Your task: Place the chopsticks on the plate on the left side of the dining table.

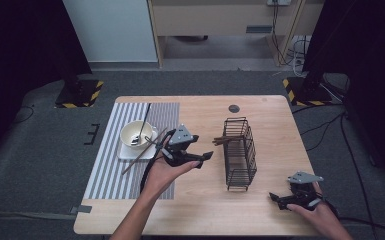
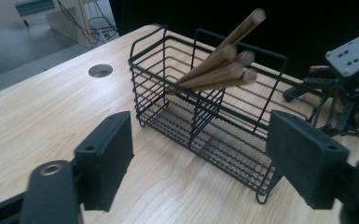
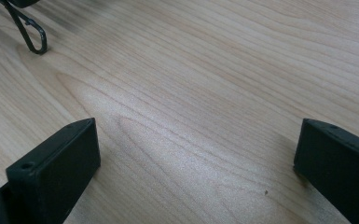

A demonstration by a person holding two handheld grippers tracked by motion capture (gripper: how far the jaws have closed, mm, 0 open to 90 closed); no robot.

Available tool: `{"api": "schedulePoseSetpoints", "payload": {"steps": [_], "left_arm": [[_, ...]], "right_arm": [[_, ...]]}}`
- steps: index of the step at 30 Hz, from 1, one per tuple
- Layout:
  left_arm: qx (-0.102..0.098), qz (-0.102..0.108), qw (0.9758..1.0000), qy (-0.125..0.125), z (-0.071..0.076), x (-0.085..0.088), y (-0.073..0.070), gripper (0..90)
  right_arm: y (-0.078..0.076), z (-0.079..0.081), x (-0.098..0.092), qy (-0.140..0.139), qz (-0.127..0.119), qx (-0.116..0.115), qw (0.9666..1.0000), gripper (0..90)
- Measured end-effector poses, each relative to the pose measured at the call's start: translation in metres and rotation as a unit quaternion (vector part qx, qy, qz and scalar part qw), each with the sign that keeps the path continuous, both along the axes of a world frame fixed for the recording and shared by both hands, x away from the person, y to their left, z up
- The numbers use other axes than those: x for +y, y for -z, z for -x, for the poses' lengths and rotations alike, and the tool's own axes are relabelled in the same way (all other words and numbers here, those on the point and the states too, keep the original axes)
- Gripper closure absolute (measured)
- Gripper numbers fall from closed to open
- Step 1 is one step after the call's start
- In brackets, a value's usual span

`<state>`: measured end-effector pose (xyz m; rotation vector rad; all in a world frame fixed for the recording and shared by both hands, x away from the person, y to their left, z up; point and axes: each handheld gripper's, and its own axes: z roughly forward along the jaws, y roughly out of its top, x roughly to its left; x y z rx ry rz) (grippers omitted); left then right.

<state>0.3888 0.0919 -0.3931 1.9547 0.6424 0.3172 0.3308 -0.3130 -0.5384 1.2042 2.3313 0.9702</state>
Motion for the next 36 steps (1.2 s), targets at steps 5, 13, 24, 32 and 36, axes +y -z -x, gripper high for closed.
{"api": "schedulePoseSetpoints", "payload": {"steps": [5,13,24,32,36], "left_arm": [[-0.006,-0.003,0.9999,0.009,0.001,-0.010,-0.008,24.8],[-0.019,-0.011,0.9997,0.012,-0.004,-0.029,-0.016,23.2],[-0.027,-0.034,0.9989,0.014,-0.012,-0.046,-0.024,27.8],[-0.037,-0.039,0.9984,0.015,-0.016,-0.057,-0.027,35.5],[-0.037,-0.051,0.9978,0.019,-0.016,-0.063,-0.028,41.6]], "right_arm": [[0.000,0.000,0.000,0.000,0.000,0.000,1.0000,0.2],[0.000,0.000,0.000,0.000,0.000,0.000,1.0000,0.2],[0.000,0.000,0.000,0.000,0.000,0.000,1.0000,0.2],[0.000,0.000,0.000,-0.001,0.000,0.000,1.0000,0.2],[0.000,0.000,0.000,-0.001,0.000,0.000,1.0000,0.2]]}}
